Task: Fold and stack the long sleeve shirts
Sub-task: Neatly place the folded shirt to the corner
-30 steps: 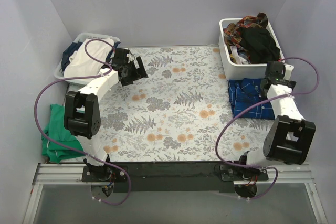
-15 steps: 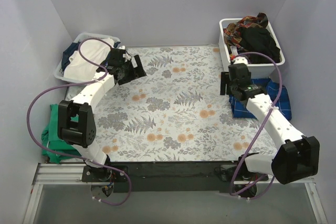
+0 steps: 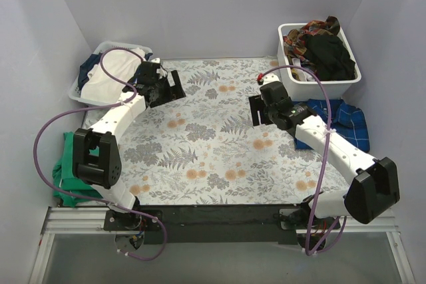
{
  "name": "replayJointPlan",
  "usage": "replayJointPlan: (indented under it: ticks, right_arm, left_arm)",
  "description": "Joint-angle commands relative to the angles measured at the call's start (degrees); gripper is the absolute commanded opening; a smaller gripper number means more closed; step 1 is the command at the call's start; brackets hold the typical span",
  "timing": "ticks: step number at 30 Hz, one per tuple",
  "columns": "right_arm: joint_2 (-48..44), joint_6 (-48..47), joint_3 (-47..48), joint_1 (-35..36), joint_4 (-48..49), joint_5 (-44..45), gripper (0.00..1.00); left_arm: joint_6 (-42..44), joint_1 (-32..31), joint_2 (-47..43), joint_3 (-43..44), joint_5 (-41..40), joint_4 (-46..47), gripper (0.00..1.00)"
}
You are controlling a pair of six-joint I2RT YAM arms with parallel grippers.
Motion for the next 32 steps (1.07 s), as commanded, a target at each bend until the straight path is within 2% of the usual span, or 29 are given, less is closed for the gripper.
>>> replayJointPlan:
  ticks: [1, 12, 23, 32]
  right_arm:
    - [0.31, -0.33, 3.37, 0.99, 2.14, -0.10, 0.79]
    - [0.92, -1.38, 3.20, 1.08, 3.20, -0.54, 0.79]
    - [1.89, -1.99, 3.73, 1.08, 3.64, -0.63, 0.79]
    - [2.94, -2.17, 3.64, 0.91, 4.08, -0.37, 0.79]
  left_arm:
    - [1.60, -0.44, -4.67, -0.73, -2.47, -0.02, 0.98]
    - [3.09, -0.61, -8.63, -4.42, -2.91, 3.76, 0.98]
    - [3.89, -0.52, -9.24, -5.39, -1.60, 4.46, 0.98]
    - [3.71, -0.52, -10.03, -6.36, -3.53, 4.28, 0.98]
